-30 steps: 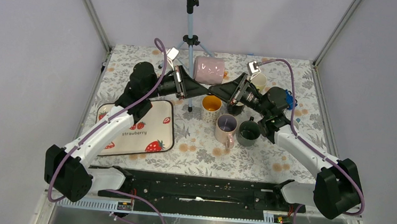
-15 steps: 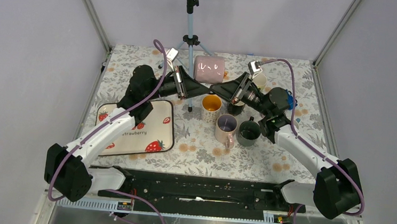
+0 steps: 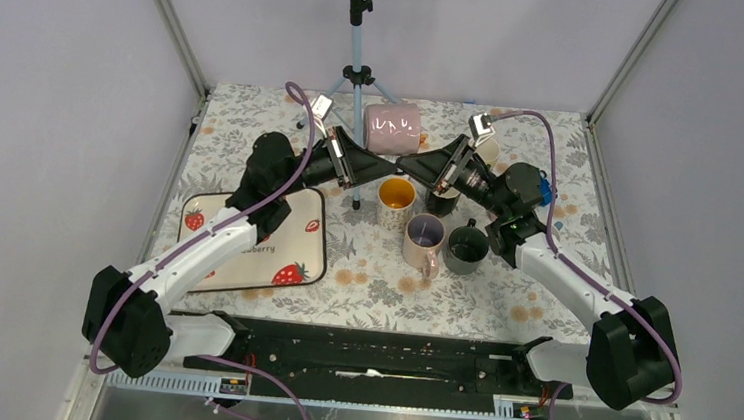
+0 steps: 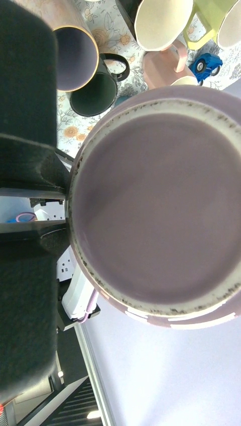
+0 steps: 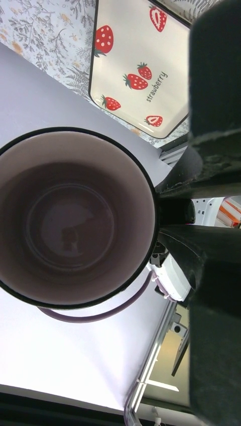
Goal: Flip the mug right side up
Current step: Turn over the cup on the tray.
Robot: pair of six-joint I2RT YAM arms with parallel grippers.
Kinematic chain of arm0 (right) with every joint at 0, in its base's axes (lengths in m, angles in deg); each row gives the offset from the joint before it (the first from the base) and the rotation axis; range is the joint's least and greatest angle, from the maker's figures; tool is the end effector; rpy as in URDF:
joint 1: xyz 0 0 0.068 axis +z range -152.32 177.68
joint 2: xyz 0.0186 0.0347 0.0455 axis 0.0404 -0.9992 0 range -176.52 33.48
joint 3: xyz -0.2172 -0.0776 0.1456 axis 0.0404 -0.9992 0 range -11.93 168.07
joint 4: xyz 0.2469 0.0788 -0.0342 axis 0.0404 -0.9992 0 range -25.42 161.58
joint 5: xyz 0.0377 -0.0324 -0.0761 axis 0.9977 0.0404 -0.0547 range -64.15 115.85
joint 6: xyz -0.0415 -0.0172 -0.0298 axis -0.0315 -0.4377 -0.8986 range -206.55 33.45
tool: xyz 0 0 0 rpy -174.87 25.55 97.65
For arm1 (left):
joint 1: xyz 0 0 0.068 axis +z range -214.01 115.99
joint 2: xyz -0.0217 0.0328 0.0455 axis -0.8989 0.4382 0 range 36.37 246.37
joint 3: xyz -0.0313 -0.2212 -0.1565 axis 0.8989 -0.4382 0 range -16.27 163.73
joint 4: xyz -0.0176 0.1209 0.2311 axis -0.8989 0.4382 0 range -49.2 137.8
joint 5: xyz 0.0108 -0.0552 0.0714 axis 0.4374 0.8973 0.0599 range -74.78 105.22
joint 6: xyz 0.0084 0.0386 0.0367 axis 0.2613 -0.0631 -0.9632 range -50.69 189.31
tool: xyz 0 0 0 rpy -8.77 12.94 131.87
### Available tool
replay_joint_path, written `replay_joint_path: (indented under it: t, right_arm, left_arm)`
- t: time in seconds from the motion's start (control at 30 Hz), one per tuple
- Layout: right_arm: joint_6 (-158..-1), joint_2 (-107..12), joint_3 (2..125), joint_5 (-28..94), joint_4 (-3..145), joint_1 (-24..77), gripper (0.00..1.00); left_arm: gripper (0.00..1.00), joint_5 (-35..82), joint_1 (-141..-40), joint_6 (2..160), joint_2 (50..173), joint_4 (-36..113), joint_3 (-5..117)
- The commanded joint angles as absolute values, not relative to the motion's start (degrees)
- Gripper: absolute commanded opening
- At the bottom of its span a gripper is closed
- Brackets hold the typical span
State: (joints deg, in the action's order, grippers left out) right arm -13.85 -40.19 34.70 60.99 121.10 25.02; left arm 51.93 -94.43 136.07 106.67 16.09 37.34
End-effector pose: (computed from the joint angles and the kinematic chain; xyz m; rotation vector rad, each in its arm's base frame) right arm 0.2451 0.1498 0.3483 -0.0695 1.4949 1.8255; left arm 0.2345 -0.1623 0.3634 0.0833 1.7505 -1.7721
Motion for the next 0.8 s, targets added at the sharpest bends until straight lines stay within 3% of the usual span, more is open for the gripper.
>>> replay_joint_path:
  t: [0.0, 0.07, 0.3, 0.47, 0.77]
  right_arm:
    - [-13.9, -39.8, 36.2, 60.5, 124.7, 25.6, 0.09]
    - [-15.0, -39.4, 36.2, 60.1, 123.2, 25.6, 0.00]
    - [-20.3, -36.2, 36.6, 58.3, 116.8, 25.6, 0.00]
    - [-25.4, -33.9, 38.2, 56.8, 108.9, 25.6, 0.00]
    - [-28.3, -32.1, 38.3, 55.6, 104.9, 25.6, 0.00]
  left_arm:
    - [0.00, 52.3, -96.6, 133.8, 106.7, 10.7, 36.8]
    - [0.00, 52.3, -96.6, 133.5, 106.8, 10.9, 36.7]
    - [0.00, 52.7, -96.6, 131.3, 107.6, 12.6, 36.8]
    - [0.19, 52.7, -96.6, 130.6, 108.5, 12.8, 36.3]
    - [0.35, 52.7, -96.6, 132.4, 110.5, 8.4, 33.7]
